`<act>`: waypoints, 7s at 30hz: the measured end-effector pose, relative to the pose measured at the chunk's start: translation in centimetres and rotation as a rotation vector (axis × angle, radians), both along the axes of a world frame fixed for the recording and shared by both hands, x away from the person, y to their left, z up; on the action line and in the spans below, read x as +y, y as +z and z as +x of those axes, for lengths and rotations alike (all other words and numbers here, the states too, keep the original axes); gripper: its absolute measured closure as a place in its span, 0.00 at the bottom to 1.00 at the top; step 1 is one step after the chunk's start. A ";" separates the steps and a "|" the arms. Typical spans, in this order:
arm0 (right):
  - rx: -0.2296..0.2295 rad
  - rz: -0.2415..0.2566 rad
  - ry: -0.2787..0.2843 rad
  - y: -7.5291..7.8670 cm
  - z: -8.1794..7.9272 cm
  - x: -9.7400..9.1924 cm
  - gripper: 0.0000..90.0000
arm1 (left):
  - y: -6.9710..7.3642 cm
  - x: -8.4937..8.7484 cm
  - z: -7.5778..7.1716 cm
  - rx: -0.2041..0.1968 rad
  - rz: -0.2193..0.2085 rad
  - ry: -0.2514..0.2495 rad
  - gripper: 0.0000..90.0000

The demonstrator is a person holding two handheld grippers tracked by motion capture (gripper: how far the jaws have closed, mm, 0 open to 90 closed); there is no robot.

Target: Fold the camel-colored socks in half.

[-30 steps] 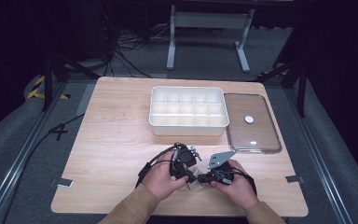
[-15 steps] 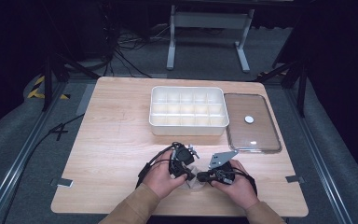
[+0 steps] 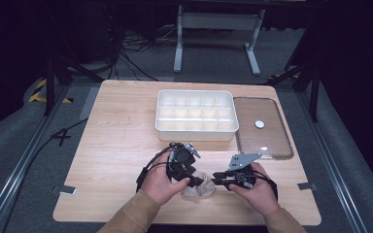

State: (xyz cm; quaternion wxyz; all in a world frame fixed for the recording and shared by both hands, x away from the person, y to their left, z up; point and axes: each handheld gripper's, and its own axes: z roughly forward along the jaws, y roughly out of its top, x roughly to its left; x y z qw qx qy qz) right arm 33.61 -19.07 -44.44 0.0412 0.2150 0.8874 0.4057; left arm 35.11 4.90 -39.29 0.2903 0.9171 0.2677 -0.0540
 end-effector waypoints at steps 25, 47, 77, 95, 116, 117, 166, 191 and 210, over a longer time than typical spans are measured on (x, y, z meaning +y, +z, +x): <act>-0.023 0.038 0.093 1.8 -2.2 6.0 0.93 | 0.1 3.9 0.0 -0.021 0.045 0.102 0.52; -0.007 -0.023 0.015 0.7 -2.2 4.2 0.97 | -0.9 0.9 0.5 -0.011 0.074 0.016 0.52; 0.008 -0.134 -0.020 -1.8 -2.1 1.9 0.92 | -4.6 -1.1 2.3 0.073 0.216 0.060 0.66; -0.054 -0.120 -0.043 -0.6 -1.8 1.2 0.95 | -2.4 0.1 1.8 0.058 0.070 0.030 0.53; -0.096 -0.008 -0.047 2.2 -2.3 1.7 0.95 | -0.2 3.6 0.1 -0.163 -0.005 0.119 0.62; -0.092 -0.007 -0.048 2.2 -2.3 1.7 0.95 | -0.3 3.6 0.0 -0.174 0.001 0.132 0.62; -0.034 -0.063 -0.043 -0.9 -1.1 3.0 0.97 | -3.7 2.0 0.1 -0.028 0.195 0.004 0.83; -0.021 -0.102 -0.040 -1.8 -1.2 3.6 0.98 | -5.1 0.1 -0.4 -0.018 0.231 -0.150 0.93; -0.016 -0.120 -0.046 -1.7 -1.9 4.4 0.99 | -4.4 -1.0 -1.2 -0.170 0.169 -0.236 0.77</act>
